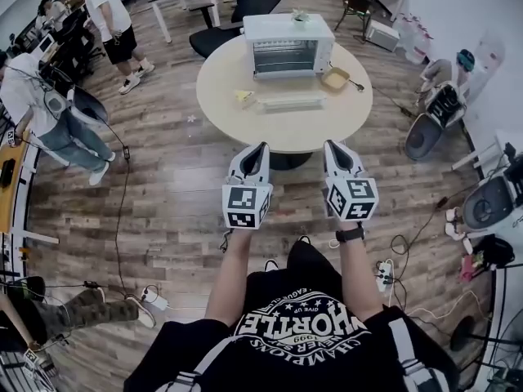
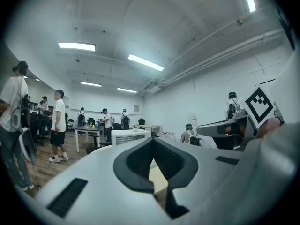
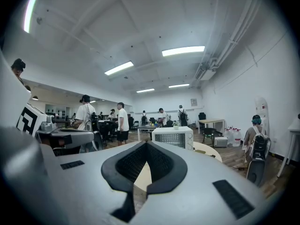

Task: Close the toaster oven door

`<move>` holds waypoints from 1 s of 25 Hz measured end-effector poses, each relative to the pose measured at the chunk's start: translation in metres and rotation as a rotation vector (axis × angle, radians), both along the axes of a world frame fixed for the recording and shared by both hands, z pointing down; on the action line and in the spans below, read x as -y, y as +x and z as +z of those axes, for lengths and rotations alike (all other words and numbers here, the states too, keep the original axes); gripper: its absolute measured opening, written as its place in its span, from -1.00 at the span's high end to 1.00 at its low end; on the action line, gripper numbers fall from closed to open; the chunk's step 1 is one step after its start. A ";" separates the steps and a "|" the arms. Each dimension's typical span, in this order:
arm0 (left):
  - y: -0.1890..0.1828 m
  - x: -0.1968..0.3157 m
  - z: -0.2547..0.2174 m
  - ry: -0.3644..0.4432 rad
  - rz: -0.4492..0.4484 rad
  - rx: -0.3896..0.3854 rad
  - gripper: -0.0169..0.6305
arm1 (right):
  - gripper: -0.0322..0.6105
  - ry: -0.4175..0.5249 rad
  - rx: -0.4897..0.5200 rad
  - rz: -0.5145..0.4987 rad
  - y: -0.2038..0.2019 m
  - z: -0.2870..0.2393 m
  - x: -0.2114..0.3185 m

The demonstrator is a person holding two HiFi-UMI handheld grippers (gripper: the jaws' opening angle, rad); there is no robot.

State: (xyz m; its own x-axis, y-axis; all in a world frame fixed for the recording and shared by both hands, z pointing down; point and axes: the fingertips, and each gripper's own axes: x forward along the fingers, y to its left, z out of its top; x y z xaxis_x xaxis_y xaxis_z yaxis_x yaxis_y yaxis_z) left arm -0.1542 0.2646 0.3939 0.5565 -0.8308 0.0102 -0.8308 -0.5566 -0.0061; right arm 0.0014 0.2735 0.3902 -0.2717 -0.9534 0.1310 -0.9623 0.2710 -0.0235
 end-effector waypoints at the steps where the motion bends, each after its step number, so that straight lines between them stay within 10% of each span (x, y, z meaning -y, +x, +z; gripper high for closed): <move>1: 0.000 0.000 0.001 -0.005 -0.002 -0.004 0.90 | 0.84 -0.004 0.000 0.000 0.000 0.001 0.000; 25: 0.041 0.076 0.015 -0.031 -0.003 -0.013 0.90 | 0.83 -0.063 0.013 -0.013 0.049 0.024 0.082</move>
State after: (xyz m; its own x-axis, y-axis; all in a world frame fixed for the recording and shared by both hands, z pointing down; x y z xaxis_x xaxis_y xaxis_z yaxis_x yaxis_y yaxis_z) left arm -0.1131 0.1887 0.4094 0.5547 -0.8316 0.0286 -0.8320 -0.5543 0.0219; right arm 0.0503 0.1920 0.4142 -0.2864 -0.9397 0.1867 -0.9581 0.2815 -0.0531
